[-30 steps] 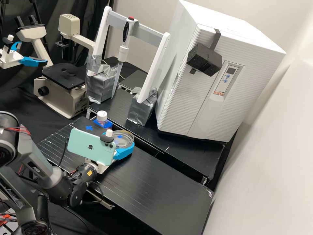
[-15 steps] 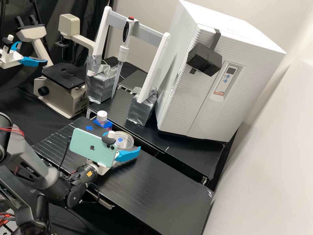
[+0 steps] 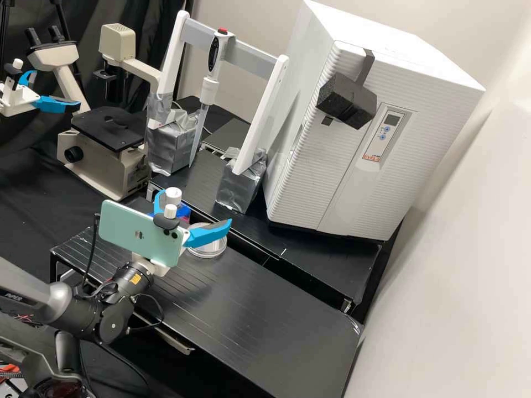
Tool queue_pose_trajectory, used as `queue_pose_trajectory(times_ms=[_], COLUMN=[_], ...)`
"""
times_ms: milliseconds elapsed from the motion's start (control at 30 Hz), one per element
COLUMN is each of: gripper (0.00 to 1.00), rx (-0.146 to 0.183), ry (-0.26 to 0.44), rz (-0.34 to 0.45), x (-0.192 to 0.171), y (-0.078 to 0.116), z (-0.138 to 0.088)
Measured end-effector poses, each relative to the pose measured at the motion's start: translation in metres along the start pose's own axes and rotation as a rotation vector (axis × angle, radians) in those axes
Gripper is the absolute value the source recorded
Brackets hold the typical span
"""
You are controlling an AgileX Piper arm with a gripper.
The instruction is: Close the lid
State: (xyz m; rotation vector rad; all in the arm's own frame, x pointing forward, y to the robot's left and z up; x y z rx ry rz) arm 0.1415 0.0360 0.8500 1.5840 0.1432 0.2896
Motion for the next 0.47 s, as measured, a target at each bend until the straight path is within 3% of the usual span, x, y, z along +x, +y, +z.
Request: queue_pose_trajectory(times_ms=[133, 200, 467], gripper=[1.0, 1.0, 1.0], rx=[0.124, 0.149, 0.147], ry=[0.036, 0.052, 0.079], rz=[0.089, 0.093, 0.051], x=[0.005, 0.006, 0.01], y=[0.002, 0.0, -0.009], z=[-0.007, -0.01, -0.015])
